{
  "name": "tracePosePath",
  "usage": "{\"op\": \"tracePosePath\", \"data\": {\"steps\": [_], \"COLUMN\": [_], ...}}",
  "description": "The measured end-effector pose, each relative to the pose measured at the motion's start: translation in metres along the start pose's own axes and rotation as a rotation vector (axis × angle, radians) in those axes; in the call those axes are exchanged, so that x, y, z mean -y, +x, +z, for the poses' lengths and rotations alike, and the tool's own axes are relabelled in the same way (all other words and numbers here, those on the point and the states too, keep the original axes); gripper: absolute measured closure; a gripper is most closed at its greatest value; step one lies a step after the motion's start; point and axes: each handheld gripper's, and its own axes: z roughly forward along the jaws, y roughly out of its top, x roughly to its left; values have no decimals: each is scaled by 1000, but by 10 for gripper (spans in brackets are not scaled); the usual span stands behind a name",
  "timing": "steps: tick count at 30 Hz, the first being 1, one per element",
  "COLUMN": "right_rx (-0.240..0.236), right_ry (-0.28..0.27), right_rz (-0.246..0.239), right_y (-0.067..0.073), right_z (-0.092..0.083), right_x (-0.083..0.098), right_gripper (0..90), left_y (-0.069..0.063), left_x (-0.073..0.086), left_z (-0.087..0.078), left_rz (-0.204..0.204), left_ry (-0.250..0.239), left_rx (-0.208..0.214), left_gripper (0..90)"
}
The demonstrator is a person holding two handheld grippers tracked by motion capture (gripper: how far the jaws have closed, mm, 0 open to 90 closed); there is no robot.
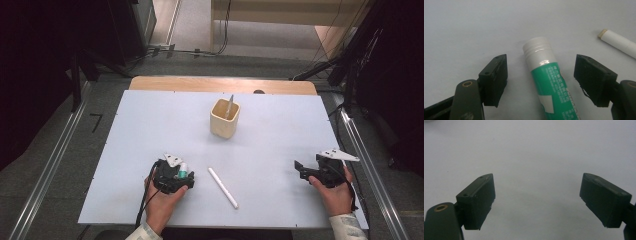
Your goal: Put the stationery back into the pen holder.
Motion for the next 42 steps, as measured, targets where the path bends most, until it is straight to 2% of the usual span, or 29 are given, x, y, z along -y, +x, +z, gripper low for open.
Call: {"op": "tracePosePath", "data": {"steps": [3, 6, 12, 17, 21, 27, 32, 37, 42], "right_rx": [-1, -1, -3, -3, -3, -3, -4, -3, -1], "right_ry": [-1, -2, -2, -1, -1, -2, -3, -3, 0], "right_rz": [-1, -3, -2, 0, -2, -1, -2, 0, -1], "right_y": [0, 0, 0, 0, 0, 0, 0, -1, -1], "right_z": [0, 0, 0, 0, 0, 0, 0, 0, 0], "right_x": [0, 0, 0, 0, 0, 0, 0, 0, 0], "right_gripper": [114, 114, 114, 114, 114, 114, 114, 114, 114], "left_y": [-2, -3, -5, 1, 1, 4, 5, 3, 5], "left_x": [0, 2, 2, 2, 1, -1, -4, -8, -14], "left_z": [1, 1, 0, 0, 0, 0, 1, -1, -3], "left_rz": [13, 24, 39, 32, 53, 66, 54, 57, 42], "left_ry": [-5, -17, -28, -31, -23, -15, -23, -40, -60], "left_rx": [-23, -45, -19, 4, 3, 26, 69, 82, 97], "left_gripper": [310, 381, 529, 657, 659, 663, 663, 663, 664]}}
